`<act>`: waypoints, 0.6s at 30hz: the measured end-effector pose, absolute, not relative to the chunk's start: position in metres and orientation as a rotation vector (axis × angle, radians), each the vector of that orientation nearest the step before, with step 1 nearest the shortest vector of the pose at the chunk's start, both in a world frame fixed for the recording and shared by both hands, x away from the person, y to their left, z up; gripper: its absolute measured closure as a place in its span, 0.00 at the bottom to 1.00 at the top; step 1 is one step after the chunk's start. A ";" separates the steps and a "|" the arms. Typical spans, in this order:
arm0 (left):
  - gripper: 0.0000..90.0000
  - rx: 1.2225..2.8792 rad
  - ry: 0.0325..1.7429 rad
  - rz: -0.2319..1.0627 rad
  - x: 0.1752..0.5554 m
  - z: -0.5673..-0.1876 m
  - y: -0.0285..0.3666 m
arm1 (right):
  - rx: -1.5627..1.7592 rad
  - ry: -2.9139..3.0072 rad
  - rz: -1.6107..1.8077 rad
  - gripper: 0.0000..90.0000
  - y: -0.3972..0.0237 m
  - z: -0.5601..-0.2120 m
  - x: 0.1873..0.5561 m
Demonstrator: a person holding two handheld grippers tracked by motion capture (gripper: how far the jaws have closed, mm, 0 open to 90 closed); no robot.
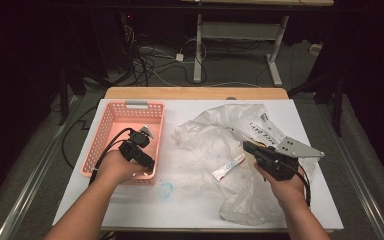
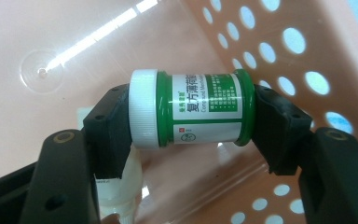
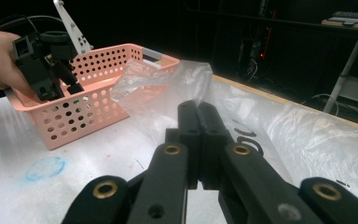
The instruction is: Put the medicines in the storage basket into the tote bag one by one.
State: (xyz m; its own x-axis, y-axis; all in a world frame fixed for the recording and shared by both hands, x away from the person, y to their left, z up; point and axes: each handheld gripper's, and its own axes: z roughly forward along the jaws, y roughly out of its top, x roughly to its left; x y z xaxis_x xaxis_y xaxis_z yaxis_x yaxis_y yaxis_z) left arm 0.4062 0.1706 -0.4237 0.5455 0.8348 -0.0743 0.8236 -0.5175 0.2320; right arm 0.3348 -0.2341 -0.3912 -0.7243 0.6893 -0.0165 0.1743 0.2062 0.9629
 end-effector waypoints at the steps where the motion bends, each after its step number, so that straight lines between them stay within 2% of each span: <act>1: 0.39 2.534 1.385 0.070 0.406 -0.422 0.172 | 0.804 2.039 1.538 1.00 -0.234 -0.391 0.335; 18: 0.39 2.340 1.304 0.172 0.376 -0.409 0.188 | 0.804 2.037 1.540 1.00 -0.234 -0.390 0.334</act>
